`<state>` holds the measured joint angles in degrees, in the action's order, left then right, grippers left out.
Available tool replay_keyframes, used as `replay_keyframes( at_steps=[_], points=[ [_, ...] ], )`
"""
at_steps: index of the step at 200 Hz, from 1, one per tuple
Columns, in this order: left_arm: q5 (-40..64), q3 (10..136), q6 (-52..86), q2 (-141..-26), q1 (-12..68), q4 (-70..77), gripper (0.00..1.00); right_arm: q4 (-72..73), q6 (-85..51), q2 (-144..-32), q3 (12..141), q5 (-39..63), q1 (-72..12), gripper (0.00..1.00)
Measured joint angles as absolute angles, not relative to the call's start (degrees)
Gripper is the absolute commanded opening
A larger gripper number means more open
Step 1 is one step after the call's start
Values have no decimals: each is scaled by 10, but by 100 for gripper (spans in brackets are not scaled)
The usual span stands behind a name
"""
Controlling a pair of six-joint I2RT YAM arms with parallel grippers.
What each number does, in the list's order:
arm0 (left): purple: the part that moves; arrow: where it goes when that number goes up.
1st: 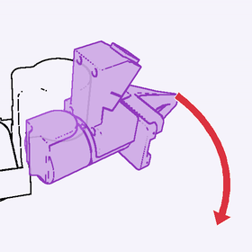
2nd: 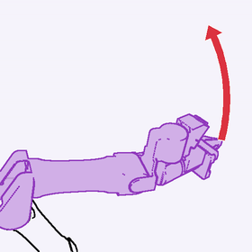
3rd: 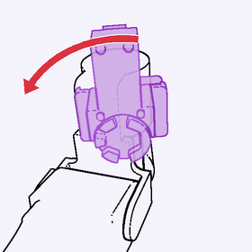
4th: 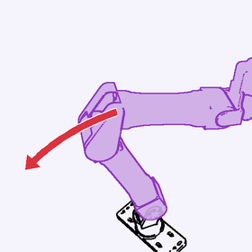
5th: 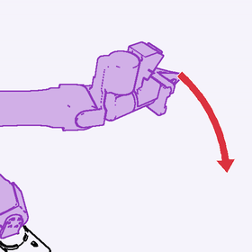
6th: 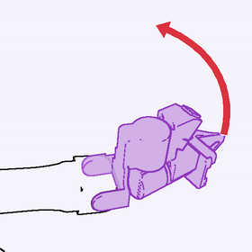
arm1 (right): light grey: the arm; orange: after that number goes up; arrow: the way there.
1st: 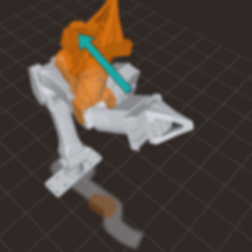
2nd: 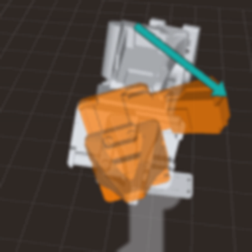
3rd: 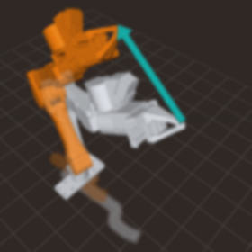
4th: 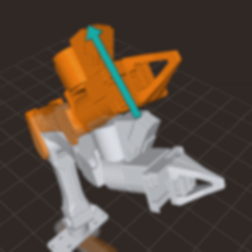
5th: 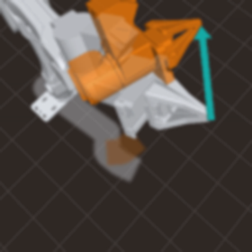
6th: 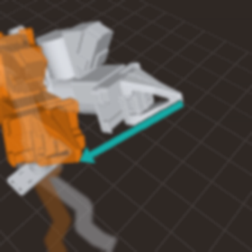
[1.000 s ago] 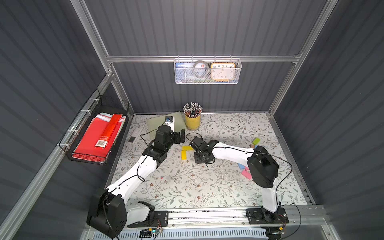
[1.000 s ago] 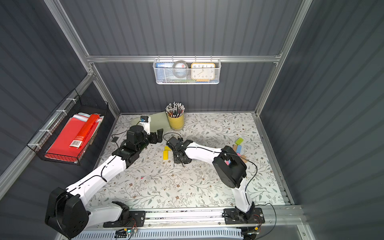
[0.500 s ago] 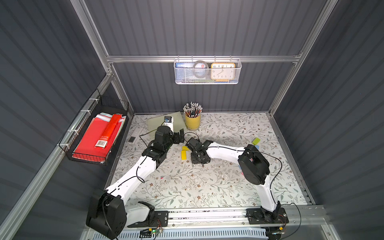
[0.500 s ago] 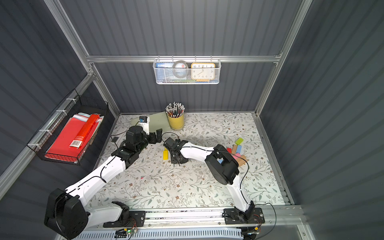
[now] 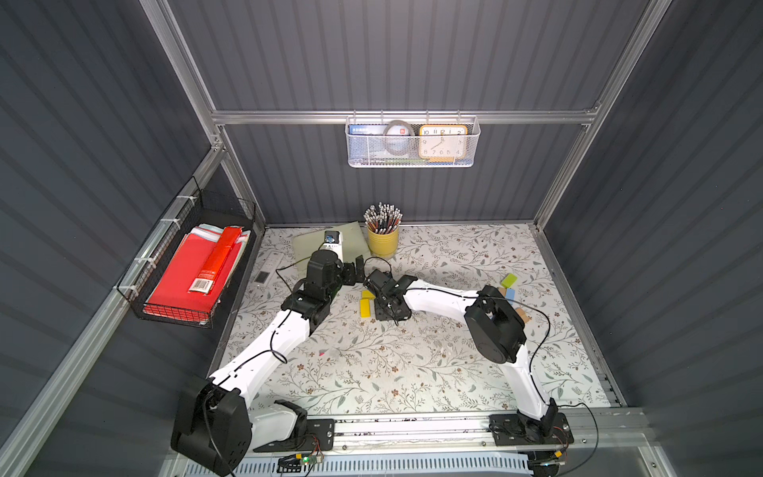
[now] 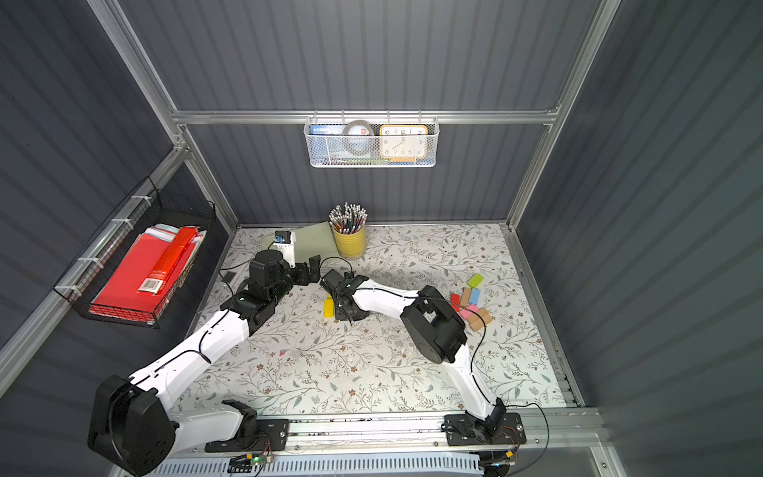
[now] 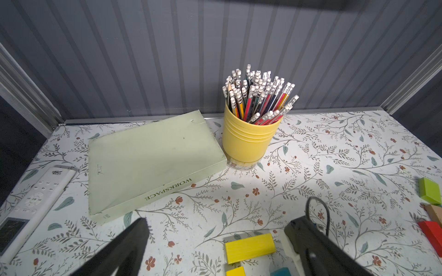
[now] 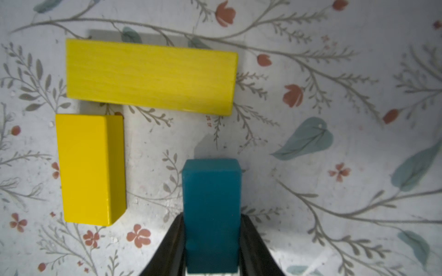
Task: Assemble the number 8 with building blocks
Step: Assemble the building block at the center of the board.
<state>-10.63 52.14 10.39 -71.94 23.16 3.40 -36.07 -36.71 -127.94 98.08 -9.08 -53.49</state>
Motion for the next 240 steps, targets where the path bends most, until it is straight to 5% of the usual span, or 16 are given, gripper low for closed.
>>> replay_keyframes(
  at_steps=[123,240],
  points=[
    [-109,521,104,-716,232,37,100,-363,-359,-1299,1011,-85,-528,46],
    [-108,520,104,-715,232,37,99,-366,-360,-1300,1013,-82,-525,37]
  ],
)
